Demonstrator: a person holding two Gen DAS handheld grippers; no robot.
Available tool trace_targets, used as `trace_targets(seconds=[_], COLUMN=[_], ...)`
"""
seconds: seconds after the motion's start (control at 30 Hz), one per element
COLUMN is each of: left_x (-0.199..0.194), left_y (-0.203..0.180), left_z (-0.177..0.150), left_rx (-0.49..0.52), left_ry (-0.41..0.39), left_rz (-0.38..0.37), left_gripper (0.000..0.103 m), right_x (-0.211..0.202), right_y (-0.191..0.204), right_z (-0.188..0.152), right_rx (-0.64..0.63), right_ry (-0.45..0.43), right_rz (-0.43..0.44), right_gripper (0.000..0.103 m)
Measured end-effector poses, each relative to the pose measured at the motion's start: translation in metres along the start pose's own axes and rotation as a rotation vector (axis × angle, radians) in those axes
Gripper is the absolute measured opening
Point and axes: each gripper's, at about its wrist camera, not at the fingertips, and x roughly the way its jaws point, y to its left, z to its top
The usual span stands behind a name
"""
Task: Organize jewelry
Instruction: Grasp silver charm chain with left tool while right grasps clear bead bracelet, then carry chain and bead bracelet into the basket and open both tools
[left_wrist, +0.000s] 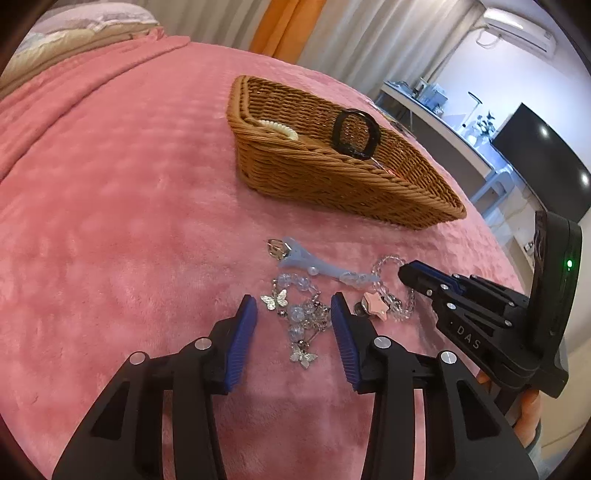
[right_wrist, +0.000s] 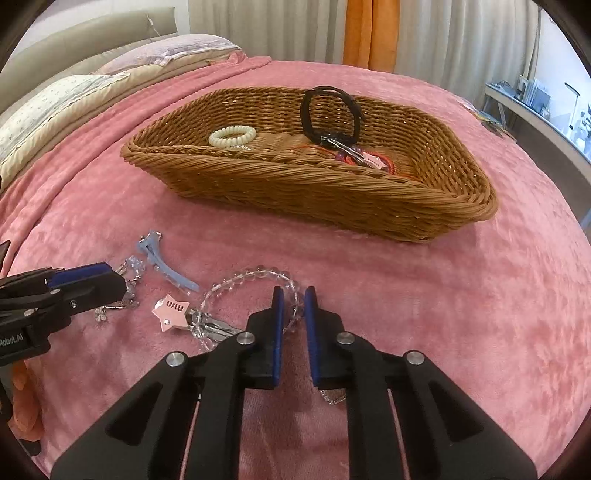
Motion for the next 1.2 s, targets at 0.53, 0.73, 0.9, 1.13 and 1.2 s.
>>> trace_targets(seconds=[0.53,0.73,0.9,1.13,1.2], left_x=[-0.024,-0.035,-0.05,-0.065,-0.07], left_y=[0.01,0.011,0.004,-0.004,-0.008], left_z=[-0.001,-0.001,0.0,-0.003,-0.004], left_rx=[-0.044,-0.051,-0.02,0.033,0.048], left_ry=[-0.061,-0.111,-0.175,-0.235,-0.255], left_rz=[-0.097,-0.149,-0.166,-0.195,-0.204], left_gripper=[0.008,0.006,0.006,0.006,0.006], right_x=[-0.007,-0.018,-0.027,-0.049,-0.055], right_y=[-0.004,-0.005,-0.005,-0.005,-0.006], right_z=[-0.003,-0.005,-0.007,-0.011,-0.011], right_rx=[0.01,0.009,0.009,0.006,0.005], right_ry=[-0.044,-0.102,-0.137,-0.213,-0.234], right_rz=[0.065,0.083,0.087,0.107,0.116], right_gripper=[0.006,0.006,0.006,0.006,0.006])
